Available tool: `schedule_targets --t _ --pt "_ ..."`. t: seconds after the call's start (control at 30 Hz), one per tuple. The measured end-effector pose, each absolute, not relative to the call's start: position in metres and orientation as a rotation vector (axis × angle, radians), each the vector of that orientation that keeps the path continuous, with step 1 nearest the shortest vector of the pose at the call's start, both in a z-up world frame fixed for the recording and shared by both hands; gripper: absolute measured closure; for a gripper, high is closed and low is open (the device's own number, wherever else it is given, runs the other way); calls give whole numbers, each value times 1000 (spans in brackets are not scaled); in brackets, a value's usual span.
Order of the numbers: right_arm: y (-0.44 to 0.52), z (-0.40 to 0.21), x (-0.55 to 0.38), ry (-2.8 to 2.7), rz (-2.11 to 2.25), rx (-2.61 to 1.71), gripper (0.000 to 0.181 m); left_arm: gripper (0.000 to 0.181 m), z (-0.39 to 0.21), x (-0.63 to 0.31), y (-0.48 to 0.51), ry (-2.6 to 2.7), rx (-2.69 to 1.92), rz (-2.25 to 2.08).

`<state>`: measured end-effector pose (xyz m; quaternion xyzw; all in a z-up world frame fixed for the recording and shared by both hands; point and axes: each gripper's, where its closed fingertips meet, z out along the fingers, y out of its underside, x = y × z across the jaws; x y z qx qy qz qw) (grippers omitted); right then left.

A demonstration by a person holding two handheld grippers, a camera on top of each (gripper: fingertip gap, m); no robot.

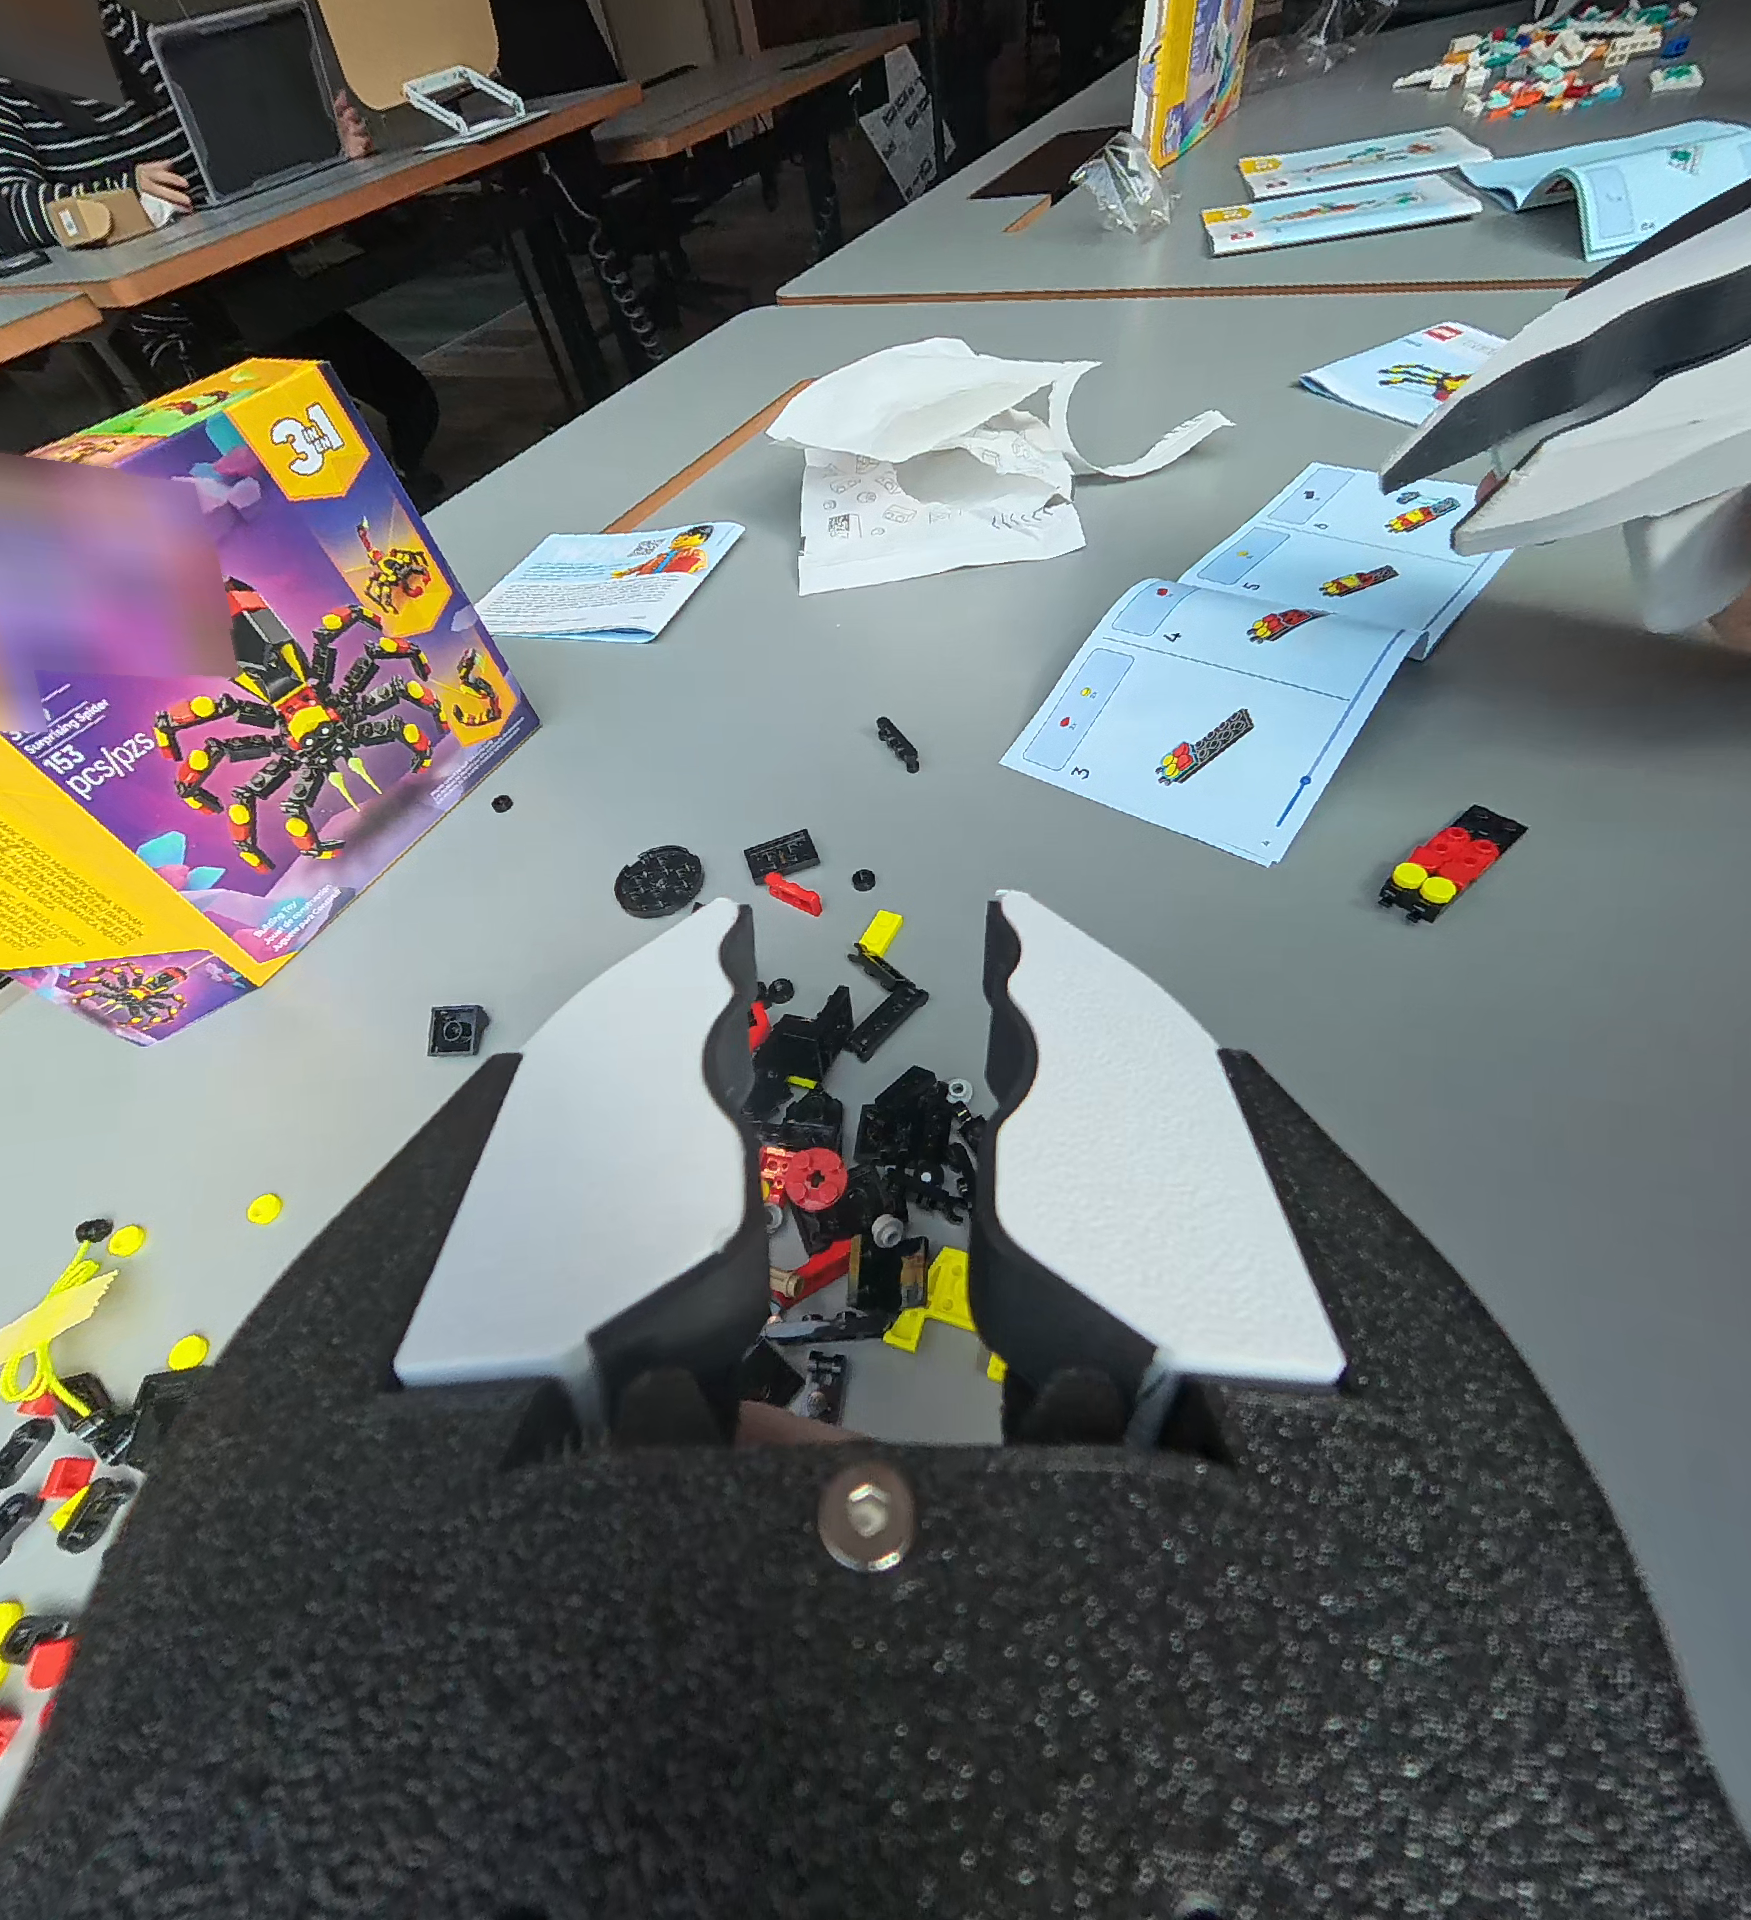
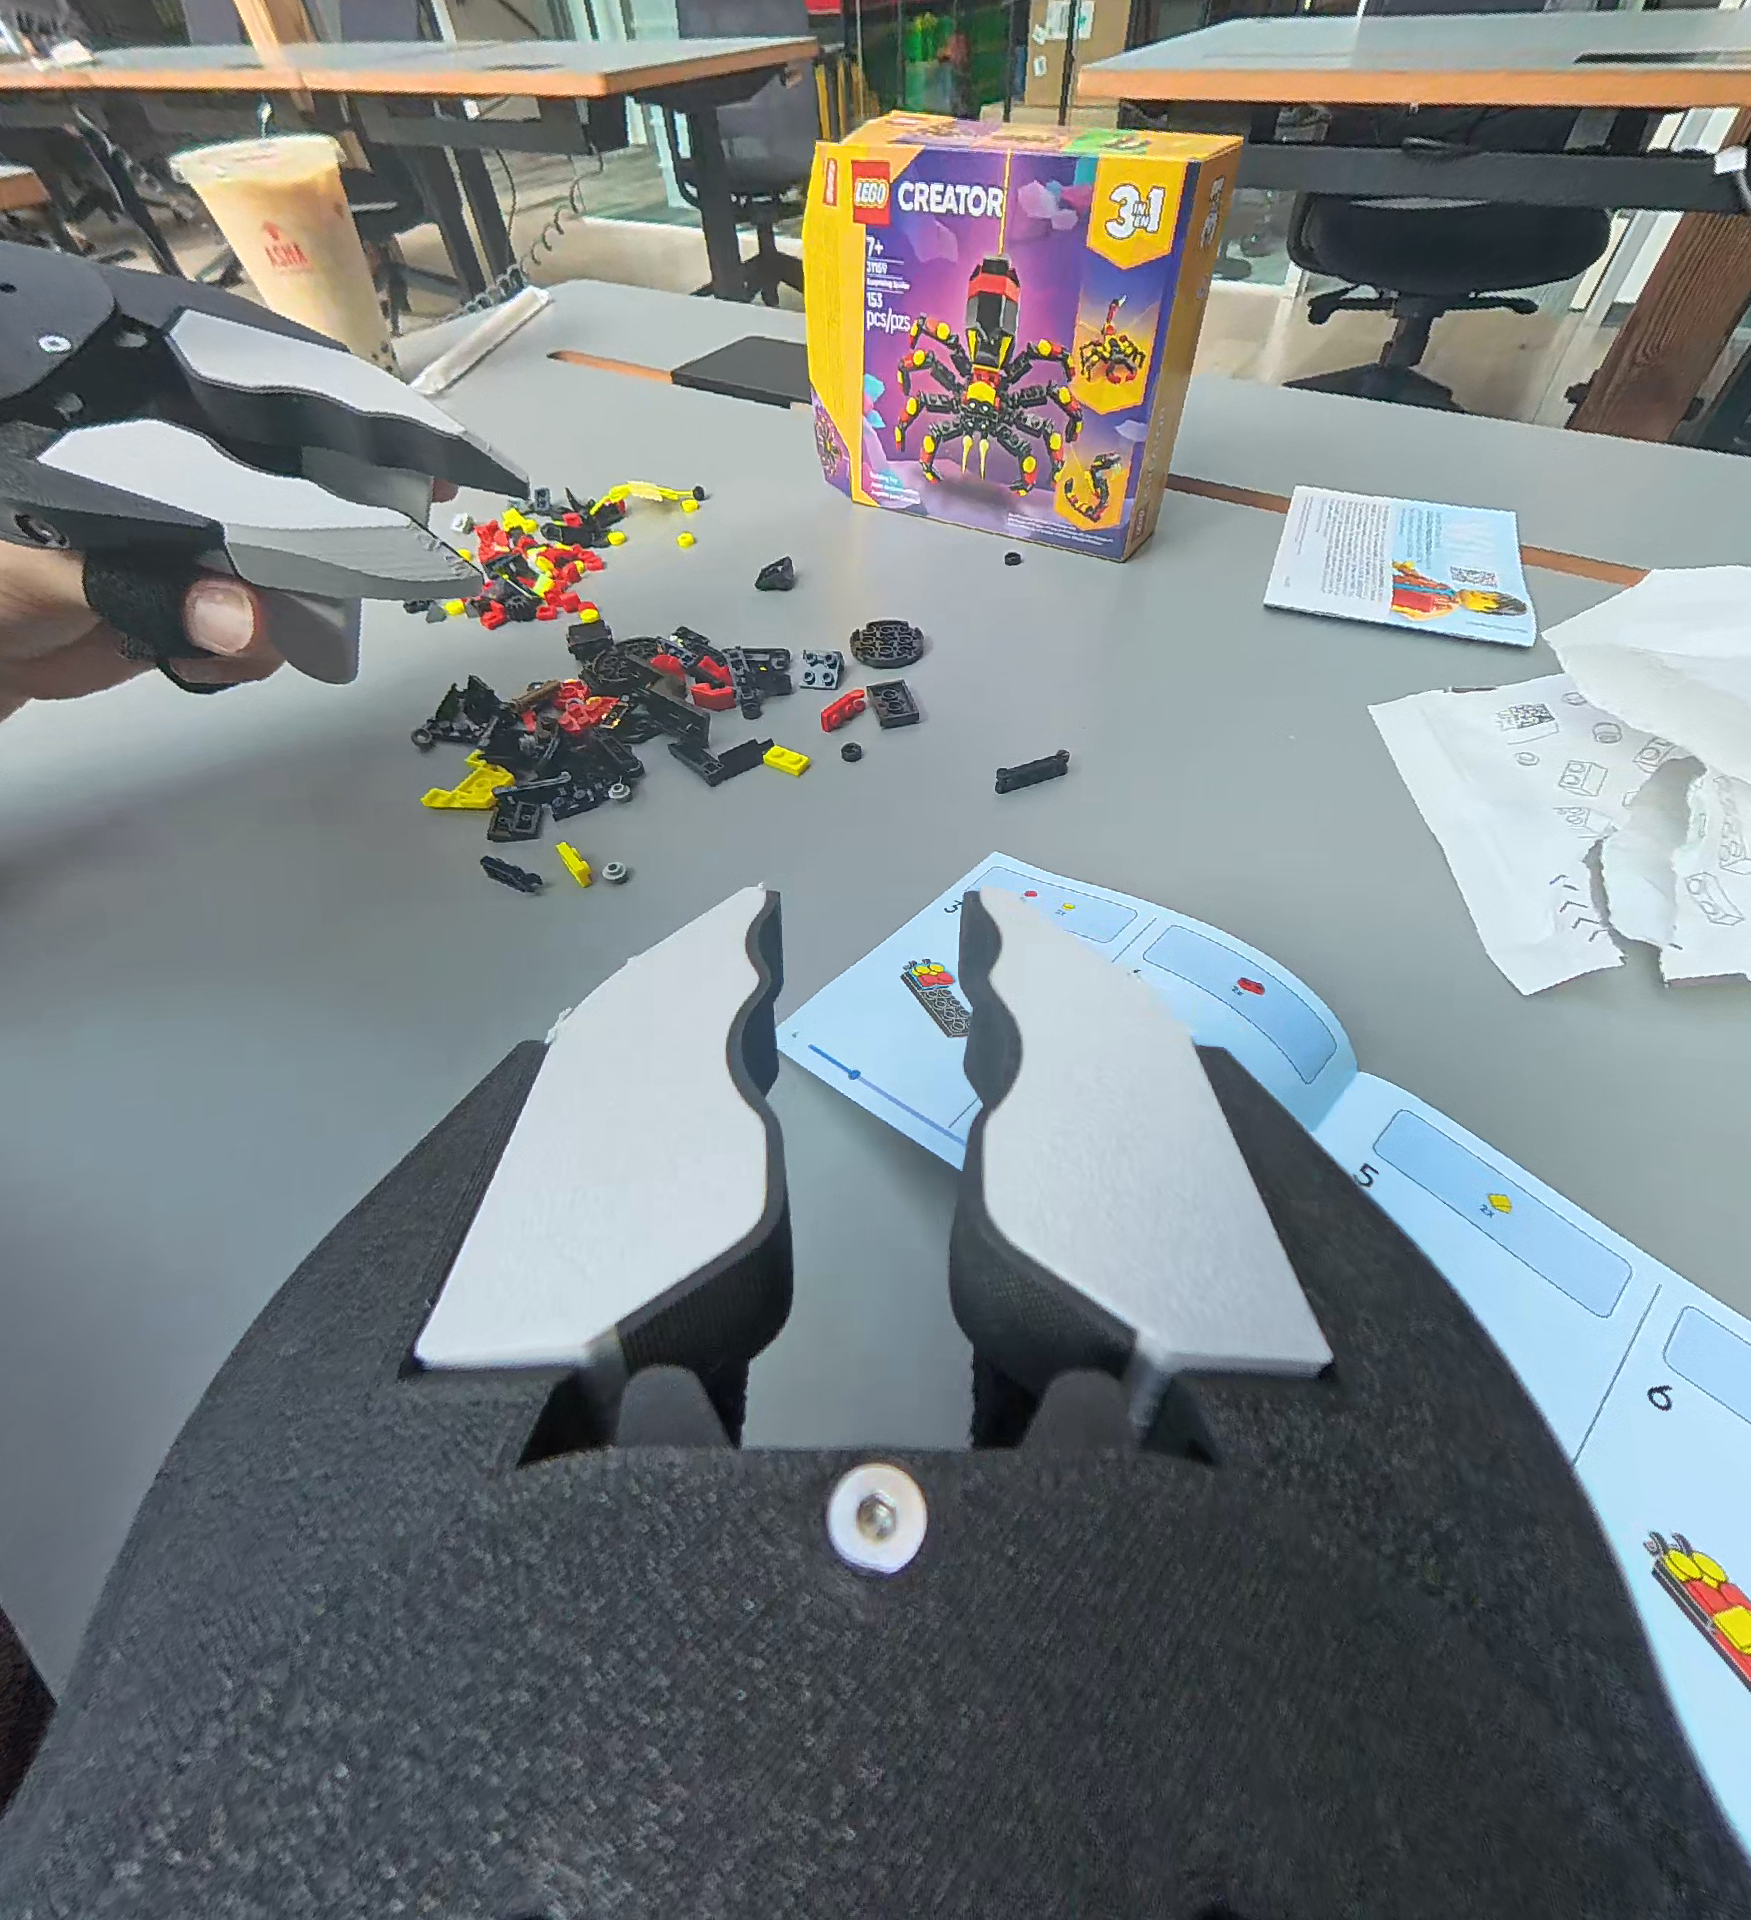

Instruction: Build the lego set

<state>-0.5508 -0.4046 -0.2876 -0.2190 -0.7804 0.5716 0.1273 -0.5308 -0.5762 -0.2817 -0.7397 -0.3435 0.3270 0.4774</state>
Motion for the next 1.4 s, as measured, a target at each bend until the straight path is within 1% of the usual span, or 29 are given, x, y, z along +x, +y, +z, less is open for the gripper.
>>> schedule_targets --t 0.2,0.27,0.37,0.4,0.43,0.47,0.5,0.57,0.6,0.67,0.7,0.87,1.13,1.4 --pt "-408 -283 -542 -2265 1618 -600 148 140 -281 -526 -592 -833 -1838 899" --pt "-407 -281 -542 -2229 1577 -594 145 137 -282 -526 -601 -843 -1836 960" --pt "-403 -280 -540 -2156 1488 -573 135 118 -280 -527 -609 -866 -1826 1043" --pt "-402 -279 -539 -2139 1476 -575 132 109 -279 -528 -609 -875 -1818 1054" --pt "-401 -278 -538 -2118 1461 -587 125 99 -277 -529 -609 -883 -1798 1064" --pt "-399 -276 -537 -2098 1444 -597 119 92 -272 -529 -609 -884 -1775 1084" --pt "-398 -273 -535 -2075 1435 -597 117 86 -267 -529 -609 -875 -1752 1127" --pt "-397 -265 -532 -2015 1421 -578 120 84 -249 -527 -611 -813 -1690 1267" --pt "-396 -261 -530 -1992 1422 -569 125 86 -239 -523 -609 -757 -1646 1332" --pt "-395 -252 -526 -1943 1450 -555 136 101 -222 -515 -601 -649 -1577 1416" --pt "-394 -249 -524 -1927 1461 -548 138 104 -217 -511 -598 -615 -1556 1446" --pt "-380 -244 -524 -1866 1483 -557 139 122 -210 -507 -595 -577 -1490 1526" --pt "-354 -249 -529 -1830 1524 -603 138 151 -234 -514 -593 -706 -1520 1259" --pt "-330 -261 -528 -1835 1485 -617 140 157 -241 -516 -591 -741 -1506 1152"
